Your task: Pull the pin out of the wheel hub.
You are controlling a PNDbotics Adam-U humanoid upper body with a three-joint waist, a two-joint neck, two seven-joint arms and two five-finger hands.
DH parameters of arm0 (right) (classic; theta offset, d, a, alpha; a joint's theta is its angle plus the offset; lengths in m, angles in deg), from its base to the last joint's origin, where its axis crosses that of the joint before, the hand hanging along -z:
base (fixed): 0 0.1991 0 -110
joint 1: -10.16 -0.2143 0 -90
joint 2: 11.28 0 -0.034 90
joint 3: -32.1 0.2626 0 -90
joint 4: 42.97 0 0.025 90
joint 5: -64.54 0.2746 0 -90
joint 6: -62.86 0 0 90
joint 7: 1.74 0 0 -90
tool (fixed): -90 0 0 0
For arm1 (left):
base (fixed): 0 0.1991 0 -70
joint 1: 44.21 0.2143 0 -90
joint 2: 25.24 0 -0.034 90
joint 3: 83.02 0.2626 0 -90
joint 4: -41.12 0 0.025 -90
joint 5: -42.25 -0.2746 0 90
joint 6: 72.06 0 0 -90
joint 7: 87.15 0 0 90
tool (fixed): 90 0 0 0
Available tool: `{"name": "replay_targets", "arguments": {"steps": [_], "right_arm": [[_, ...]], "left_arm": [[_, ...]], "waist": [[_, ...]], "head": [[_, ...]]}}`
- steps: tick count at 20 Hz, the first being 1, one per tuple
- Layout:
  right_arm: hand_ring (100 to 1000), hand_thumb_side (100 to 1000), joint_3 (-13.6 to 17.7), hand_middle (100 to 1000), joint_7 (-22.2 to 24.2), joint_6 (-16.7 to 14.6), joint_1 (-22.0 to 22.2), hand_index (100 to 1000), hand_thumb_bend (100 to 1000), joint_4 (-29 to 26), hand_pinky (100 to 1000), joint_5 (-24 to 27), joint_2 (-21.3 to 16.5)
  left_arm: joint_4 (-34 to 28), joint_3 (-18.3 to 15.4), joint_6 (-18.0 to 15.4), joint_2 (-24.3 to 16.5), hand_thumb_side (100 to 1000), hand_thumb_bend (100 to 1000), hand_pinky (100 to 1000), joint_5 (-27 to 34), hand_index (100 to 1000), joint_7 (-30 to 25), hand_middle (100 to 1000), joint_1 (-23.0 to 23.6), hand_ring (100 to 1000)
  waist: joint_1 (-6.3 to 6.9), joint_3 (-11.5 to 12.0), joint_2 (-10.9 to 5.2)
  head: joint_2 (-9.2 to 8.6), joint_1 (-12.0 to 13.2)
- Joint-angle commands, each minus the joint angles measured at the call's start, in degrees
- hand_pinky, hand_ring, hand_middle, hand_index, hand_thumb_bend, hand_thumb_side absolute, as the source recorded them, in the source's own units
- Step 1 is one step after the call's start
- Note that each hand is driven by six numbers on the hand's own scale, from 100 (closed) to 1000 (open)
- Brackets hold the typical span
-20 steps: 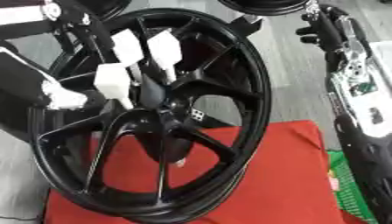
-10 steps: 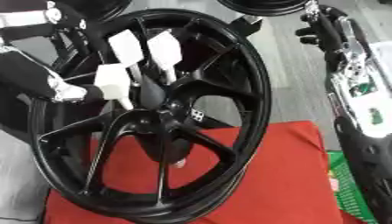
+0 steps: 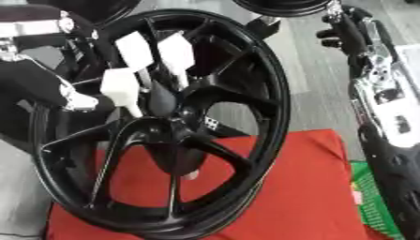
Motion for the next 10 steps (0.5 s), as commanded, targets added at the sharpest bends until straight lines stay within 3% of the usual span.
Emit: {"name": "replay_targets", "arguments": {"steps": [1,10], "right_arm": [[643,671,0.2,699,0.1,-0.1,-1.0,763,100,-0.6,723,-0.3,-1.2],[643,672,0.0,700,0.2,-0.1,-1.1,763,100,-0.7,723,-0.3,-1.1]], "left_arm": [[1.4,-0.1,4.0,0.1,274,456,643,-1.5,756,-5.1,740,-1.0,715],[5.5,0.2,1.1,1.7,273,462,649,-3.9,759,-5.5,742,-1.0,719]], "waist": [[-0.31,-0.1,-0.81],[-0.35,-0.2,-0.84]], "head": [[-0.74,0.2],[-1.01,0.4]]}}
